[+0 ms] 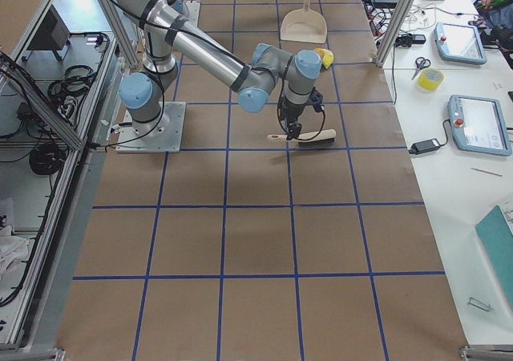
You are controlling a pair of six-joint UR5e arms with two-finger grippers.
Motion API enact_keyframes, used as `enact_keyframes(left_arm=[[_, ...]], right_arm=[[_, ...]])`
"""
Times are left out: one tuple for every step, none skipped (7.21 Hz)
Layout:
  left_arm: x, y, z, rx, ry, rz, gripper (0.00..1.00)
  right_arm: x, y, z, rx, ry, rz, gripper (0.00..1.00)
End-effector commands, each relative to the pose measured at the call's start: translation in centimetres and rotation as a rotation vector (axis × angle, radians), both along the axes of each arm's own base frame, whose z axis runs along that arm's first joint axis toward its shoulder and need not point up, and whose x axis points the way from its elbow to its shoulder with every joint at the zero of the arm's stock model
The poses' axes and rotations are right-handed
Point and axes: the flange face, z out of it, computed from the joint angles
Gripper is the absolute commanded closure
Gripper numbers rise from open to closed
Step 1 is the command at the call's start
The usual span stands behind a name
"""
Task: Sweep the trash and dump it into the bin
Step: 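Lower the left gripper to the dustpan handle while the right descends to the brush, then close the left gripper on the dustpan handle while the right gripper grasps the brush handle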
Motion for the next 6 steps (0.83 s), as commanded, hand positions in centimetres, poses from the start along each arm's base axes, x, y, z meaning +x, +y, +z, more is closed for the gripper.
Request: enact_keyframes(left_arm=[[0.1,-0.4,-0.9,0.010,0.003,0.001,0.04],[0.0,-0.4,-1.3,0.015,0.006,0.002,0.05],[0.0,-0.3,-1.5,0.018,0.014,0.005,0.06],[0.1,-0.4,-1.4,0.017,0.012,0.004,0.17],[0.0,-0.4,-1.3,0.014,0.012,-0.005,0.58],[-0.2,-0.3,-1.4,0.020,0.005,-0.007,0.63]], right_arm=[[0.1,0.3,-2.0,0.014,0.000,-0.004,0.00],[0.0,0.0,-2.3,0.010,0.001,-0.004,0.00],[-0.2,-0.3,-3.2,0.011,0.001,-0.004,0.00],[-0.3,-0.4,-3.9,0.020,-0.001,-0.008,0.01],[-0.2,-0.3,-4.1,0.026,-0.003,-0.010,0.04],[-0.3,-0.3,-4.1,0.026,-0.003,-0.010,0.12]])
